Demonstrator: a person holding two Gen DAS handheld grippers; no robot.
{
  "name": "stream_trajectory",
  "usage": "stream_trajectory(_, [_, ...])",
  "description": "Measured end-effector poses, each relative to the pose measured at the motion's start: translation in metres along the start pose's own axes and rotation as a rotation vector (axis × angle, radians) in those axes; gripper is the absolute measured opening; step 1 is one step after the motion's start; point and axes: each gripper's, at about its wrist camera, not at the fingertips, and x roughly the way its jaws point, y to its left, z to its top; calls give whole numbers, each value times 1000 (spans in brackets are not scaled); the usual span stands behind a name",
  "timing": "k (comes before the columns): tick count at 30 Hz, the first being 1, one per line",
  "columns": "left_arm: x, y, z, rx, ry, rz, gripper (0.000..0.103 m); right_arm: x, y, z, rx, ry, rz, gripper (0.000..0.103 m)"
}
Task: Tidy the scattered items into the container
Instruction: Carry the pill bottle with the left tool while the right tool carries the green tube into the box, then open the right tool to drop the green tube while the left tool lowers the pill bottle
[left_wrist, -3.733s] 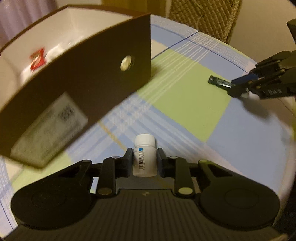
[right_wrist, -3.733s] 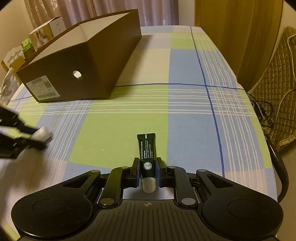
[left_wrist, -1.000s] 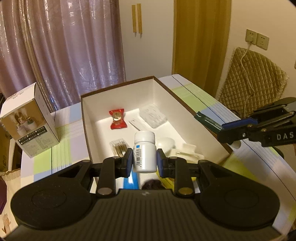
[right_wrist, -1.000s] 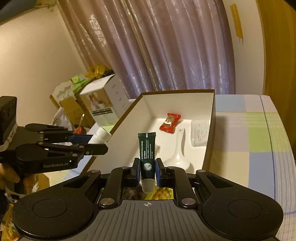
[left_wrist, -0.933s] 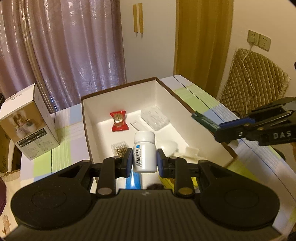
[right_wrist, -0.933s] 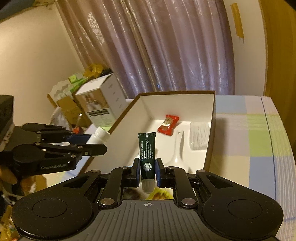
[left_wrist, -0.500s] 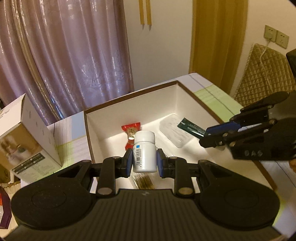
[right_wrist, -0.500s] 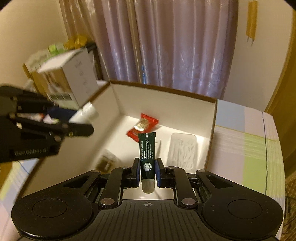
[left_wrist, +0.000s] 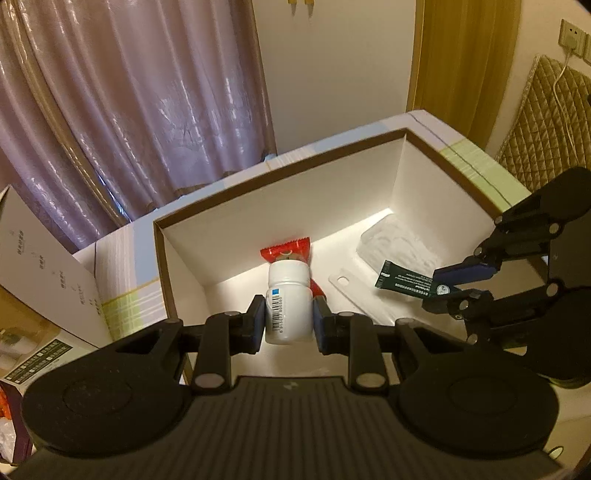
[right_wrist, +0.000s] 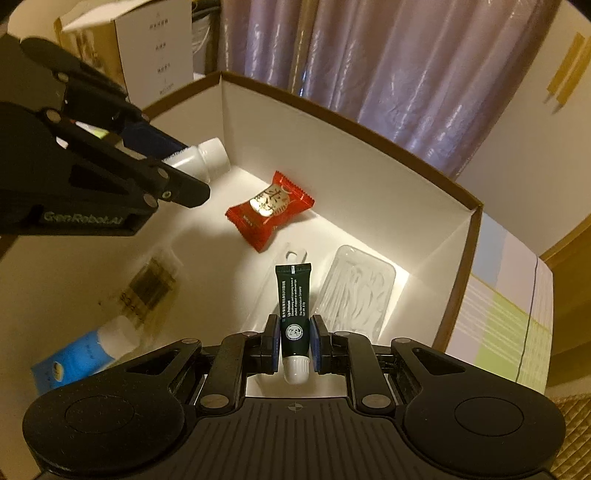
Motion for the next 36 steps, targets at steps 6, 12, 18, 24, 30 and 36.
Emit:
stream_trajectory(6, [9, 4, -3, 8, 9, -15, 22, 16, 3, 0, -37, 43, 6, 19])
stream_trajectory(12, [17, 4, -6, 10, 23, -18, 22, 16, 4, 0, -64, 45, 11, 19])
stream_trajectory(18, [18, 4, -5, 15, 21, -21, 22, 8, -1, -3, -43, 30, 46, 20])
stream_trajectory(24, [21, 1, -5, 29, 25, -16, 22, -6, 13, -4, -80, -66, 66, 100])
stream_trajectory(30, [21, 0, -6, 36, 28, -17, 22, -10, 11, 1, -71, -113, 24, 102])
stream_trajectory(36, [22, -1, -7, 45, 31, -20, 22, -17, -1, 1, -39, -129, 16, 102])
